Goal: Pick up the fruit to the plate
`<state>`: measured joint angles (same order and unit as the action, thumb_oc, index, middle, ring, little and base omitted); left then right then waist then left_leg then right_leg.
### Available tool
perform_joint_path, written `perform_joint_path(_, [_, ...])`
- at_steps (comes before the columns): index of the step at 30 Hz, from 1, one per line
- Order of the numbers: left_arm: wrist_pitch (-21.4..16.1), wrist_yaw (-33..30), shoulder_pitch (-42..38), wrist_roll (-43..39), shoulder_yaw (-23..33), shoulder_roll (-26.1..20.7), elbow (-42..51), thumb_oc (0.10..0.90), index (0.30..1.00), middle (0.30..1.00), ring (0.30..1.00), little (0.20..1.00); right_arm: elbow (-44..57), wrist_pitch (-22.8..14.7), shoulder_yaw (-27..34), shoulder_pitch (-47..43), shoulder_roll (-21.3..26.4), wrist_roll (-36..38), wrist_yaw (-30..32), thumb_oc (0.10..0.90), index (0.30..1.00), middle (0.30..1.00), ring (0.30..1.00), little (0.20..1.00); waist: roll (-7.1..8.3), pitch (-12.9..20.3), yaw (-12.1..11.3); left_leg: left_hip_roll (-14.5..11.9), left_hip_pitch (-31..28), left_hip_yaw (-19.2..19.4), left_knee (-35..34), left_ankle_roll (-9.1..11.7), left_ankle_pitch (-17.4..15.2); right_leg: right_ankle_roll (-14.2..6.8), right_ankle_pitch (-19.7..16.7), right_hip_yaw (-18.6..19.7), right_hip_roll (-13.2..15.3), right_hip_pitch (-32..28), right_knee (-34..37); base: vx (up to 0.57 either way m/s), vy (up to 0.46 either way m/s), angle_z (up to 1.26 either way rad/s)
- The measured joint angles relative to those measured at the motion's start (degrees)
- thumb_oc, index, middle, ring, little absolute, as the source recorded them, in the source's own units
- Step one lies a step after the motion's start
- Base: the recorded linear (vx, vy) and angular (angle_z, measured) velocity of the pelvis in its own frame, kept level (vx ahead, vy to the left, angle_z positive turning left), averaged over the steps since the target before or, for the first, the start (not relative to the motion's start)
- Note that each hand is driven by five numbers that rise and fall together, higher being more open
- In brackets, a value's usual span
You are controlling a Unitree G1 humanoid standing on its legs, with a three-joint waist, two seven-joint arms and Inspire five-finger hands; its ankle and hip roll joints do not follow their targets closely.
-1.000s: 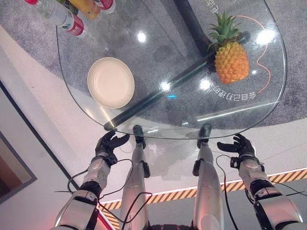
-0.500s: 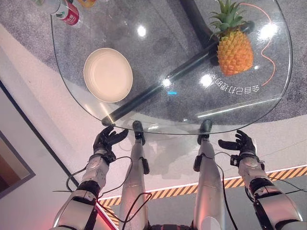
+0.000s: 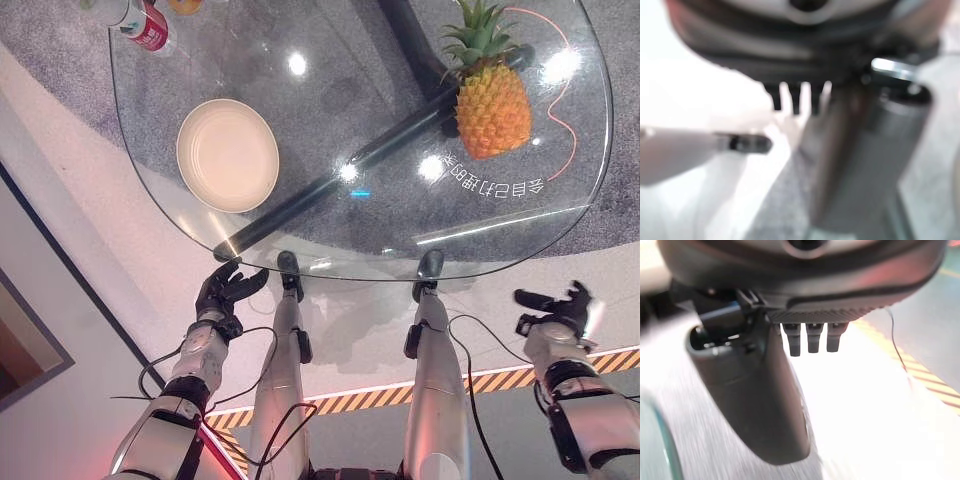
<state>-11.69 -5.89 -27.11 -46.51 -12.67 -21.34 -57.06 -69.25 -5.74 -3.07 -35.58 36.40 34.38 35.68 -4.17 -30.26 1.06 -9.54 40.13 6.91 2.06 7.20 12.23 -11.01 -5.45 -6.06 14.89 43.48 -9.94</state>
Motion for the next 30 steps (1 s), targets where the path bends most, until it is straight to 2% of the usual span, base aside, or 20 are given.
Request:
perform_joint_path(8, [1.0, -1.0, 0.0, -0.1, 0.0, -1.3, -1.2, 0.800, 0.900, 0.900, 0.900, 0.900, 5.7, -3.2, 0.9, -4.1, 3.7, 1.1, 12.0, 0.800, 0.900, 0.900, 0.900, 0.900, 0.72, -0.2, -0.1, 0.0, 0.0, -0.1, -0.1, 0.0, 0.0, 0.1, -0.1, -0.1, 0.0, -0.1, 0.3, 0.00, 0.000, 0.00])
perform_joint_path(12, [1.0, -1.0, -0.2, -0.1, -0.2, -2.1, -1.3, 0.800, 0.900, 0.900, 0.900, 0.900, 8.7, -7.6, 1.6, -6.1, 4.8, 2.7, 15.9, 0.800, 0.900, 0.900, 0.900, 0.900, 0.73, -0.2, -0.8, 0.1, 0.0, -0.1, -0.2, 0.1, 0.1, 0.1, -0.2, -0.2, 0.1, -0.2, 0.3, 0.00, 0.042, 0.01])
perform_joint_path(14, [1.0, -1.1, -0.2, -0.1, -0.2, -2.2, -1.5, 0.800, 0.900, 0.900, 0.900, 0.900, 11.9, -10.7, 2.0, -6.3, 4.9, 3.4, 16.8, 0.800, 0.900, 0.900, 0.900, 0.900, 0.73, -0.2, -0.8, 0.2, 0.0, -0.3, -0.2, 0.2, 0.1, 0.1, -0.3, -0.5, 0.1, -0.4, 0.4, -0.01, 0.049, 0.03])
perform_joint_path(16, [1.0, -1.1, -0.2, -0.1, -0.2, -2.2, -1.4, 0.800, 0.900, 0.900, 0.900, 0.900, 15.6, -12.1, 1.8, -6.1, 4.9, 3.4, 17.6, 0.800, 0.900, 0.900, 0.900, 0.900, 0.75, -0.2, -0.8, 0.2, 0.0, -0.3, -0.2, 0.2, 0.1, 0.1, -0.3, -0.5, 0.2, -0.4, 0.4, 0.01, 0.045, 0.01])
perform_joint_path(19, [1.0, -1.1, -0.2, -0.1, -0.2, -2.2, -1.1, 0.800, 0.900, 0.900, 0.900, 0.900, 28.7, -14.2, 1.2, -4.5, 4.8, 3.0, 19.2, 0.800, 0.900, 0.900, 0.900, 0.900, 0.75, -0.2, -0.7, 0.2, 0.0, -0.3, -0.2, 0.2, 0.1, 0.1, -0.3, -0.5, 0.2, -0.4, 0.5, -0.01, 0.056, 0.00])
perform_joint_path(24, [0.9, -1.1, 0.2, 0.0, -0.1, -1.9, -0.1, 0.800, 0.900, 0.900, 0.900, 0.900, 44.6, -13.9, -0.5, -2.9, 4.2, -3.7, 19.6, 0.800, 0.900, 0.900, 0.900, 0.900, 0.76, -0.3, -0.6, 0.3, 0.0, -0.3, -0.2, 0.1, 0.1, 0.1, -0.3, -0.5, 0.2, -0.4, 0.6, -0.01, 0.068, 0.00])
perform_joint_path(26, [0.7, -1.1, 0.4, 0.2, 0.0, -1.4, -0.1, 0.800, 0.900, 0.900, 0.900, 0.900, 51.2, -12.3, -1.8, -1.8, 4.0, -8.6, 19.6, 0.800, 0.900, 0.900, 0.900, 0.900, 0.77, -0.3, -0.7, 0.4, 0.0, -0.2, -0.6, 0.1, 0.1, 0.1, -0.4, -0.5, 0.3, -0.4, 0.9, 0.01, 0.053, 0.01])
perform_joint_path(30, [0.1, -1.1, 0.8, 0.7, 0.3, -0.4, -0.2, 0.800, 0.900, 0.900, 0.900, 0.900, 56.0, -9.6, -2.8, -1.4, 3.1, -14.2, 19.3, 0.800, 0.900, 0.900, 0.900, 0.900, 0.81, -0.3, -0.7, 0.8, -0.1, 0.0, -1.1, 0.0, 0.2, 0.0, -0.4, -0.5, 0.6, -0.4, 1.2, -0.01, 0.046, 0.02])
